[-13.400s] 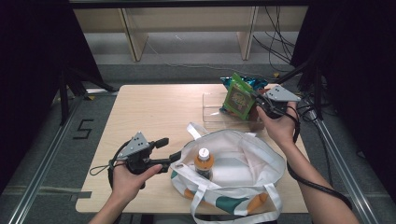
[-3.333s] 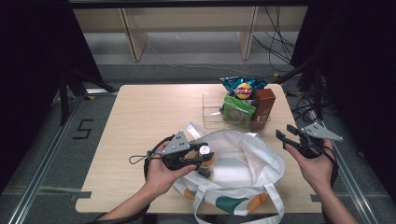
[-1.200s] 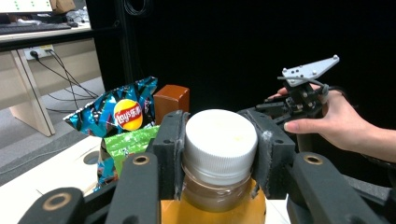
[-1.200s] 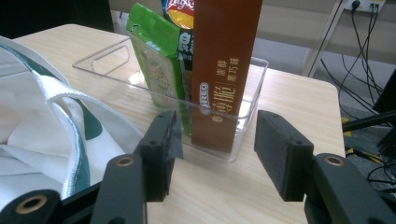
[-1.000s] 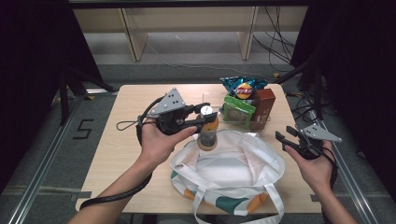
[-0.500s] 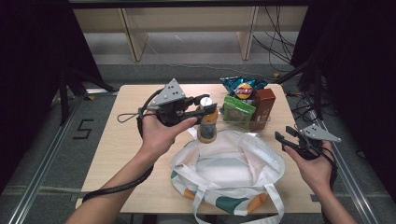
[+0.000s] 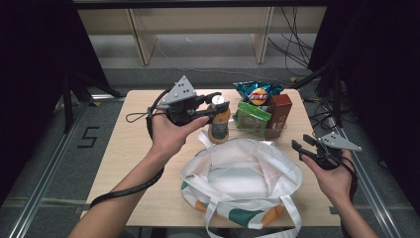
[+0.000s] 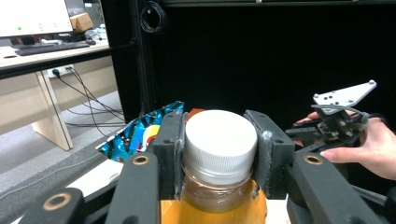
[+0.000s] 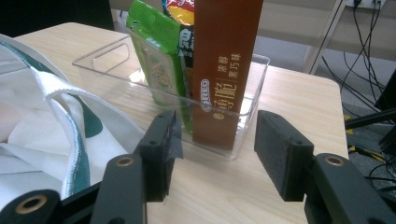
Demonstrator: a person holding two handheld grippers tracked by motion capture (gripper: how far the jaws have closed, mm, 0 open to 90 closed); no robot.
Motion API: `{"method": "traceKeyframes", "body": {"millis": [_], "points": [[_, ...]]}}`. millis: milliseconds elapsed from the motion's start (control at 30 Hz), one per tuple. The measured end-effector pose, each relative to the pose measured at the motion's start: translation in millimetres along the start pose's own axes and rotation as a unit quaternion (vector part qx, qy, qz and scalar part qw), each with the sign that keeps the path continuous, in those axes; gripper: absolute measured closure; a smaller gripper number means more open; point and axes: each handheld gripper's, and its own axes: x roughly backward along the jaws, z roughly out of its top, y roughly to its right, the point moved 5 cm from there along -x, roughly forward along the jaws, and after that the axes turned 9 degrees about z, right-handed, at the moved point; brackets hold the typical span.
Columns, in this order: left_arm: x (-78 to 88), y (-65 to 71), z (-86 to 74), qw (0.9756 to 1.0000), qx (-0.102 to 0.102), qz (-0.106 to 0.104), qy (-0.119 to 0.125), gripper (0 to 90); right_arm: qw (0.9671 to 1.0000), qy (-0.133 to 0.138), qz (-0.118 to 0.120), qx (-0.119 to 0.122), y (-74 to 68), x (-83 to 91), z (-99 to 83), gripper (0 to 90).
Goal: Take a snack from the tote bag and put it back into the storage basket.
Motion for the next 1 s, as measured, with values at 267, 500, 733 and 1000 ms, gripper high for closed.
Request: {"method": "traceKeyframes", "body": {"millis": [267, 500, 733, 1000], "points": [[-6.6, -5.1, 1.4, 1.0, -0.002, 0.002, 0.005, 58.9, 0.9999, 0.01, -0.007, -0.01, -1.8, -0.8, -0.2, 49.7], [-11.7, -8.8, -0.4, 1.0, 0.0, 0.001, 0.009, 58.8, 0.9995, 0.01, -0.004, -0.03, -4.2, -0.3, 0.6, 49.6], [-16.9, -16.9, -2.3, 0.9999, 0.002, 0.007, 0.009, 58.9, 0.9999, 0.0, -0.003, -0.012, -1.7, 2.5, -1.3, 49.6], [-22.5, -26.4, -4.9, 0.9999, 0.002, 0.011, 0.009, 58.8, 0.9999, 0.003, -0.015, -0.005, 1.0, 2.9, -1.3, 49.5]]}}
